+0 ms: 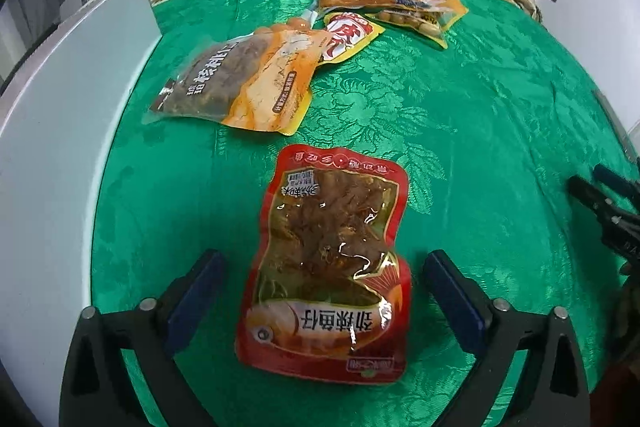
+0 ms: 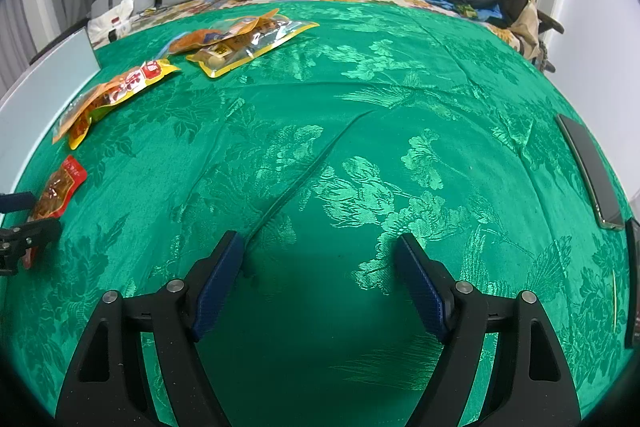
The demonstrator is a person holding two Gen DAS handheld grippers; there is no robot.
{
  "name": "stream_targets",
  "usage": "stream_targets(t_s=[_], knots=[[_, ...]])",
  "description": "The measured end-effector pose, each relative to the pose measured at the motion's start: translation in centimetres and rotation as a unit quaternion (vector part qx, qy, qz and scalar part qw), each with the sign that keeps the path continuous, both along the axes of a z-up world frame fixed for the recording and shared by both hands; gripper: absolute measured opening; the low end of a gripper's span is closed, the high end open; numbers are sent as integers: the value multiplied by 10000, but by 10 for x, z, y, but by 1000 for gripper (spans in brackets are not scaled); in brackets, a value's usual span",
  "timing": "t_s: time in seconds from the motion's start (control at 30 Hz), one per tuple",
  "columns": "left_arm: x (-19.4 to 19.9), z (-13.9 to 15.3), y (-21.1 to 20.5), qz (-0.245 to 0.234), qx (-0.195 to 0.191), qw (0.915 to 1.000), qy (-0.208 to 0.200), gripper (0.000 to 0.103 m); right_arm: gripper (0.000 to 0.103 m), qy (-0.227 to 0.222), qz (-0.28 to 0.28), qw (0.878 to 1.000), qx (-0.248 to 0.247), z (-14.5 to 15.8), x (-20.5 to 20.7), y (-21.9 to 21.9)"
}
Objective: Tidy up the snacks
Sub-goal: 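Move the left tool over the red fish-printed packet on the bed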
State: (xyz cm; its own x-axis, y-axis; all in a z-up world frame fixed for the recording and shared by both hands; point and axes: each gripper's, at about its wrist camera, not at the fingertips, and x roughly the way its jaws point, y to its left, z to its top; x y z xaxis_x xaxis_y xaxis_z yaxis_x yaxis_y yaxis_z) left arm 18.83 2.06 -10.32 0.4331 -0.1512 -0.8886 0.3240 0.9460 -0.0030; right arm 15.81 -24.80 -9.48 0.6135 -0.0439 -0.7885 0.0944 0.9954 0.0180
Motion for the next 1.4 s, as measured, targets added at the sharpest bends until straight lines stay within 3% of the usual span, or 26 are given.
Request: stream_targets(t_s=[0.53, 1.13, 1.4], knots=[[2, -2, 31, 840, -114, 9959, -309, 103, 81, 10, -13, 10000, 2, 0, 0, 0], [-8, -4, 43, 629, -176, 9953, -715, 103, 81, 12, -16, 10000, 3, 0, 0, -1], [-5, -3, 44, 536, -201, 9959, -704, 103, 81, 12, -16, 10000, 8, 0, 0, -1]])
